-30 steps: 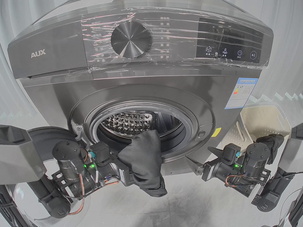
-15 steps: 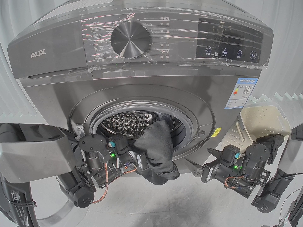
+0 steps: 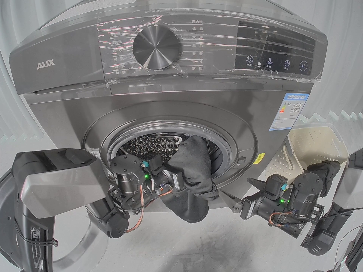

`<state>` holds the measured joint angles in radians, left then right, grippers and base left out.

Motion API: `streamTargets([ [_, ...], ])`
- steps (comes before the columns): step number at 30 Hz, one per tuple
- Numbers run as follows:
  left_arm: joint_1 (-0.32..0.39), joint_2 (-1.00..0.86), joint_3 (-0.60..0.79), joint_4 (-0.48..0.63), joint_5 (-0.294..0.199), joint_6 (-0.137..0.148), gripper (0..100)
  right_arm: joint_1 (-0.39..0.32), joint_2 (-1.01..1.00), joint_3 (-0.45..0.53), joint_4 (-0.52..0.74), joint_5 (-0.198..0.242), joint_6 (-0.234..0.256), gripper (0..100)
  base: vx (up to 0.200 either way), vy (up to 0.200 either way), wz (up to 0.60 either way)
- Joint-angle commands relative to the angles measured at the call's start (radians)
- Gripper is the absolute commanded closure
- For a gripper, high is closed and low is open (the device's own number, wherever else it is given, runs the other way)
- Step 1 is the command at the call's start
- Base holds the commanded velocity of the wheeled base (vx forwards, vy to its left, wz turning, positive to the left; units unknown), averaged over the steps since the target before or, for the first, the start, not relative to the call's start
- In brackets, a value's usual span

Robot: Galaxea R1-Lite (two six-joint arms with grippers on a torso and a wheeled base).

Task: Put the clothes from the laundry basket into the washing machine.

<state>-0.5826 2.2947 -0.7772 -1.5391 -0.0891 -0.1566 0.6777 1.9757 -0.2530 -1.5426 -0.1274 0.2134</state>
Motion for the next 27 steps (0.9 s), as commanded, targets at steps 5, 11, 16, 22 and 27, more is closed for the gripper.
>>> streamTargets([
  [5,0.040,0.071,-0.100,0.044,0.006,0.003,100,0.002,0.005,0.000,-0.001,0.002,0.000,0,0.000,0.000,0.00],
  [11,0.079,0.077,-0.197,0.137,0.008,0.005,100,0.005,0.006,-0.002,-0.001,0.000,0.000,0,0.000,0.000,0.00],
  [16,0.079,0.086,-0.269,0.211,0.011,0.006,100,0.005,0.008,-0.002,-0.001,0.002,0.000,0,0.000,0.000,0.00],
  [22,0.075,0.146,-0.375,0.251,0.029,0.009,100,0.005,0.009,-0.002,-0.001,0.000,0.000,0,0.000,0.000,0.00],
  [27,0.076,0.170,-0.447,0.303,0.029,0.009,100,0.006,0.009,-0.002,-0.001,0.000,0.000,0,0.000,0.000,0.00],
])
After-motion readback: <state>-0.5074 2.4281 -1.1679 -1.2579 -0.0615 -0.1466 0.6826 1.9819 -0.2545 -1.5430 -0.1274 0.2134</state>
